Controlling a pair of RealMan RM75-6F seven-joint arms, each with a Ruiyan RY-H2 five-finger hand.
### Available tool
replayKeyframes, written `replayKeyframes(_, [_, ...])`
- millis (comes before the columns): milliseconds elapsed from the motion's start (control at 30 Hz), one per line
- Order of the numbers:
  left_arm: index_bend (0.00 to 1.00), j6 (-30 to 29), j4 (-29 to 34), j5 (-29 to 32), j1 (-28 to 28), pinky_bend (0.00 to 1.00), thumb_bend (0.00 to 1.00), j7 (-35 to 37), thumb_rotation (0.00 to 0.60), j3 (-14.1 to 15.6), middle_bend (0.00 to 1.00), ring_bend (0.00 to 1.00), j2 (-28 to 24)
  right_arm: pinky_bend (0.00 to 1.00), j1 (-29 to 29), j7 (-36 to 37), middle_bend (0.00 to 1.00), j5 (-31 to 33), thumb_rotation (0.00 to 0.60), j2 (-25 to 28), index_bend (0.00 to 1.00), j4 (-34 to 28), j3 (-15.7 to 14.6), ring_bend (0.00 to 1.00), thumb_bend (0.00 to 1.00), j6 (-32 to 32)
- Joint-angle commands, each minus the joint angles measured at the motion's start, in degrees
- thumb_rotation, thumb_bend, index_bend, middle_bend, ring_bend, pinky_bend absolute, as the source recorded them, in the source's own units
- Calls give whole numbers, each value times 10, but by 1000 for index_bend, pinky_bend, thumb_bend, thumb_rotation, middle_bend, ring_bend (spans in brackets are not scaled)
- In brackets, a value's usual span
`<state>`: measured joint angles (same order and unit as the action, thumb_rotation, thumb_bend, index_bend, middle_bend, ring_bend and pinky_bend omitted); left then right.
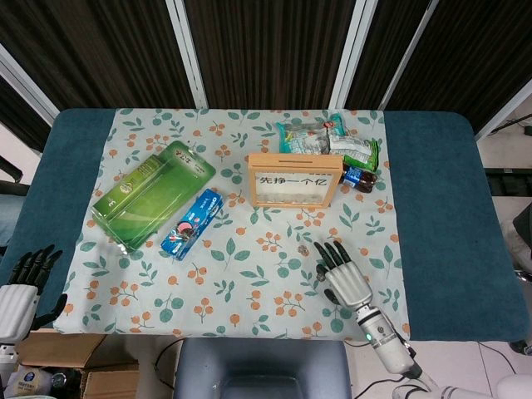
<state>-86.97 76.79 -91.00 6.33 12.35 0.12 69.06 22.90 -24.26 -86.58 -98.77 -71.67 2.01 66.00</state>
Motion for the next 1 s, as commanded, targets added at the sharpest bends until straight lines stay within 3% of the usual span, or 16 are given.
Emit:
replayKeyframes(33, [0,1,-1,1,0,47,406,1,600,0,0,0,0,0,1,-1,0,2,600,0,516,1,0,0,398,-2])
replayKeyframes(400, [0,1,-2,2,-1,47,406,1,600,0,0,0,-1,0,5,-6,0,11,600,-3,504,5,-4,0,398,-10])
replayKeyframes(1000, [0,3,-6,4,-1,47,406,4,600,-1,0,0,1,0,7,-7,0,19,600,-12,564,16,-9,0,398,-14])
